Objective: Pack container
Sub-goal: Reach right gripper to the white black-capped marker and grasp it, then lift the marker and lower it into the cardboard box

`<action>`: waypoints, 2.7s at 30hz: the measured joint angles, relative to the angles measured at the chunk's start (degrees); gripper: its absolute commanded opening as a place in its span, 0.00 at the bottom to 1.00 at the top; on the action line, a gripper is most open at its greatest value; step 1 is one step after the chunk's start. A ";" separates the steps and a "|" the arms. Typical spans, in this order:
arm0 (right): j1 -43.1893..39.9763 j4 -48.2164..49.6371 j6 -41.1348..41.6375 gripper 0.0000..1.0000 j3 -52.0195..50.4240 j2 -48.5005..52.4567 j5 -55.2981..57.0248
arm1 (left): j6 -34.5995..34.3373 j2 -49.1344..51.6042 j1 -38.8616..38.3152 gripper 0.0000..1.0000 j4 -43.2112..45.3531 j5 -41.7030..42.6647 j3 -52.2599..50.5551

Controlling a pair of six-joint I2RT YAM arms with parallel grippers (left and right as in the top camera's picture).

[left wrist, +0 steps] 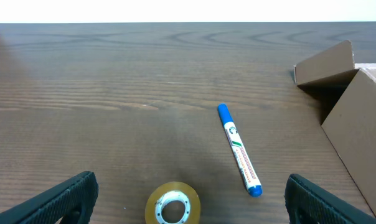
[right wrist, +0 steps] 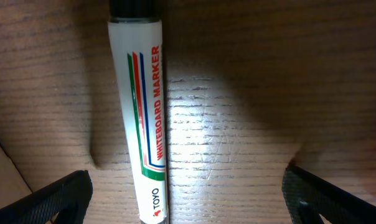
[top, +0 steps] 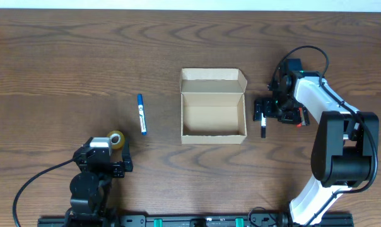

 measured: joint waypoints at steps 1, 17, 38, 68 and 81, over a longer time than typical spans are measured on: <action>0.00 0.04 0.39 0.99 0.00 0.02 0.17 | 0.02 0.00 0.00 0.95 -0.02 0.00 0.00; 0.57 1.22 5.42 0.99 -0.07 0.28 2.97 | 0.02 0.00 0.00 0.95 0.00 0.00 0.00; 4.98 7.91 7.67 0.01 -4.44 -2.38 4.28 | 0.02 0.00 0.02 0.95 0.00 0.00 0.00; 9.33 6.32 -3.23 0.01 3.37 -31.19 -7.61 | 0.00 0.00 0.00 0.95 -0.02 0.00 0.00; 23.65 -8.46 -49.22 0.01 3.30 -28.87 -15.47 | 0.02 0.00 0.00 0.95 0.00 0.00 0.00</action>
